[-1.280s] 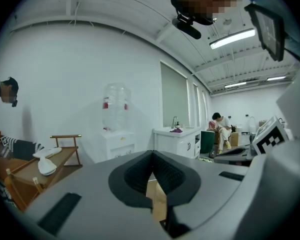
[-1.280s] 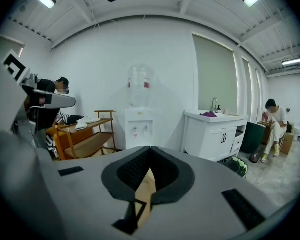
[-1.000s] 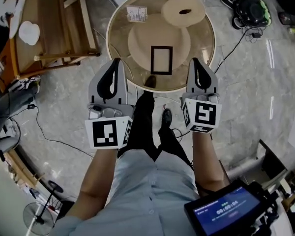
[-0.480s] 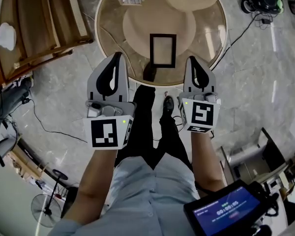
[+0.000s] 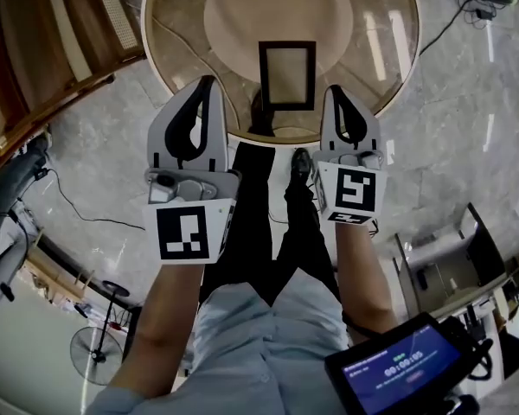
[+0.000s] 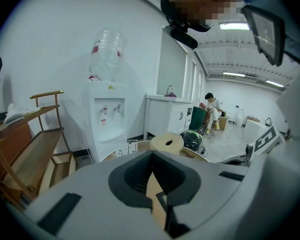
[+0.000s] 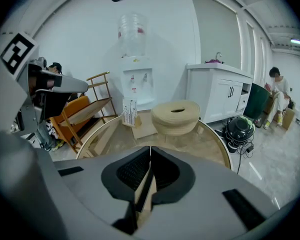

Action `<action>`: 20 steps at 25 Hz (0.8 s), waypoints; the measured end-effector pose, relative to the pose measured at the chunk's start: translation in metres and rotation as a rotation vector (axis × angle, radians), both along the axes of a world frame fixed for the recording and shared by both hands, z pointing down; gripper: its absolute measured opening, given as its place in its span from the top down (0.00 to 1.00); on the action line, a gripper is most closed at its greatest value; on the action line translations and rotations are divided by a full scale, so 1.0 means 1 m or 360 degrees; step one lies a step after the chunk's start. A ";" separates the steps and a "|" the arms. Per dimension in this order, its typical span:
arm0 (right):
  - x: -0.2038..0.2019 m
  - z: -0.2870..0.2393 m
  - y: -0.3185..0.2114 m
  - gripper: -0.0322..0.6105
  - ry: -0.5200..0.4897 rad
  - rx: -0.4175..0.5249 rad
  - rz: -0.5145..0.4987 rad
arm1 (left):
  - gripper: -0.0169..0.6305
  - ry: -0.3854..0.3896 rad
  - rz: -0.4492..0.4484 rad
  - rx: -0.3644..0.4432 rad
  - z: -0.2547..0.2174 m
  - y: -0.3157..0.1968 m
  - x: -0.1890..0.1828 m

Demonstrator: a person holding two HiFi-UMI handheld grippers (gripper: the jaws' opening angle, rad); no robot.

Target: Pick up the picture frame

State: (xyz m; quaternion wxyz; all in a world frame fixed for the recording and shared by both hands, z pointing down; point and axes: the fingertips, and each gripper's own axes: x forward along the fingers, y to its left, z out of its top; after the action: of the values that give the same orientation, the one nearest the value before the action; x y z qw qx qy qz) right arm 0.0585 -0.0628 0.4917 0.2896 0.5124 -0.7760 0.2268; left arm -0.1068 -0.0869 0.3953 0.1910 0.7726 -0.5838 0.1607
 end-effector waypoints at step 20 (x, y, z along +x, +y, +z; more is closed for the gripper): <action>-0.011 0.101 0.025 0.77 -0.0013 -0.0241 -0.0004 | 0.96 0.0053 0.0009 -0.0161 0.091 0.004 -0.007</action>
State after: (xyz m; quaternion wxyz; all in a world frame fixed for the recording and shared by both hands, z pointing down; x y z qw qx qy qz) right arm 0.0477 -0.0377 0.5923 0.3247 0.4871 -0.7584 0.2866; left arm -0.1135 -0.0833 0.4860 0.2391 0.7661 -0.5696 0.1776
